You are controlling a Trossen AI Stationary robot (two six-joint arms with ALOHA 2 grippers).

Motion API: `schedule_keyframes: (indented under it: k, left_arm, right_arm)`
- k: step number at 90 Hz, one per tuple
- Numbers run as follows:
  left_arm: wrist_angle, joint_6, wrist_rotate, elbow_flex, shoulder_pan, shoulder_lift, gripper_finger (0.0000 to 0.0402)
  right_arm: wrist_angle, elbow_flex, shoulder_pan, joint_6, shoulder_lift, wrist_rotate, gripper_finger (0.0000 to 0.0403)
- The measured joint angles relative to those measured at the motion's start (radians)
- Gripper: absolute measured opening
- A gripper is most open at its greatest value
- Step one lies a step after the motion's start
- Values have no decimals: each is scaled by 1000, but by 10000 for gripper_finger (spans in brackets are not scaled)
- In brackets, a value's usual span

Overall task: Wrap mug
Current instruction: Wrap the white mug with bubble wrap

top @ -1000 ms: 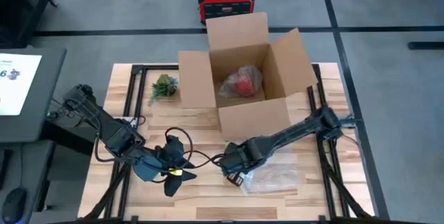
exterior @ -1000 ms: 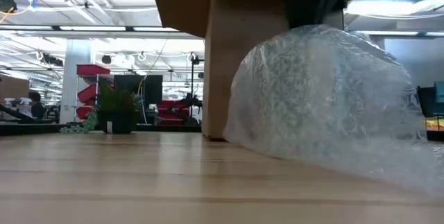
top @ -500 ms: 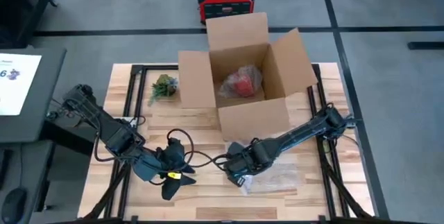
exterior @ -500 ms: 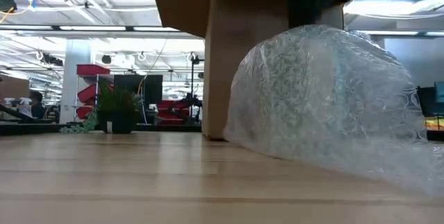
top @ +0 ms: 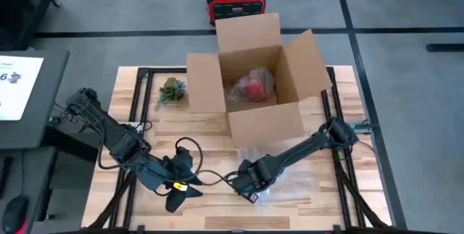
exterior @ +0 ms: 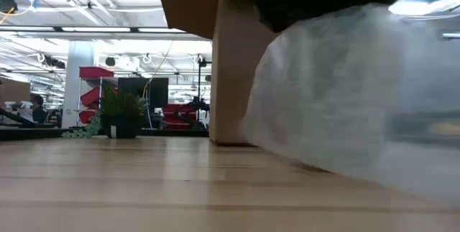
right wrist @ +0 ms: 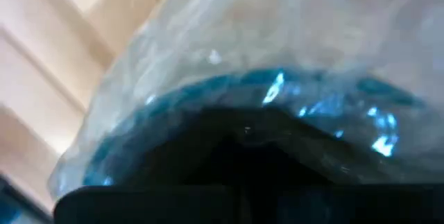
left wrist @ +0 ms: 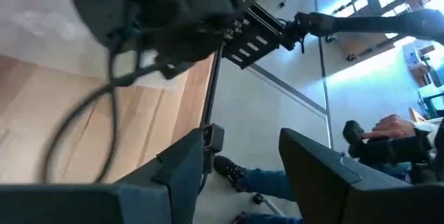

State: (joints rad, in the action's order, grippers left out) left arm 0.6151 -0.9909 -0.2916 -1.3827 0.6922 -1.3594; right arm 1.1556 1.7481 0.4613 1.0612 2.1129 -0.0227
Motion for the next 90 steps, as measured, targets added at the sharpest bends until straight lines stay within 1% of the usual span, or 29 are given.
schedule_keyframes:
  k: [15, 29, 48, 70, 79, 90]
  left_arm:
    - [0, 3, -8, 0, 0, 0, 171]
    - [0, 6, -41, 0, 0, 0, 171]
    - [0, -1, -51, 0, 0, 0, 171]
    - [0, -14, -60, 0, 0, 0, 171]
    - [0, -18, -60, 0, 0, 0, 171]
    - [0, -23, -60, 0, 0, 0, 171]
  right_arm:
    - [20, 1, 36, 58, -45, 1, 1]
    - [29, 1, 58, 115, -86, 48, 0]
    - [75, 1, 60, 117, -155, 104, 0]
    - [127, 1, 58, 146, -247, 132, 1]
    - [125, 1, 75, 160, -295, 162, 19]
    - [134, -14, 102, 222, -338, 251, 67]
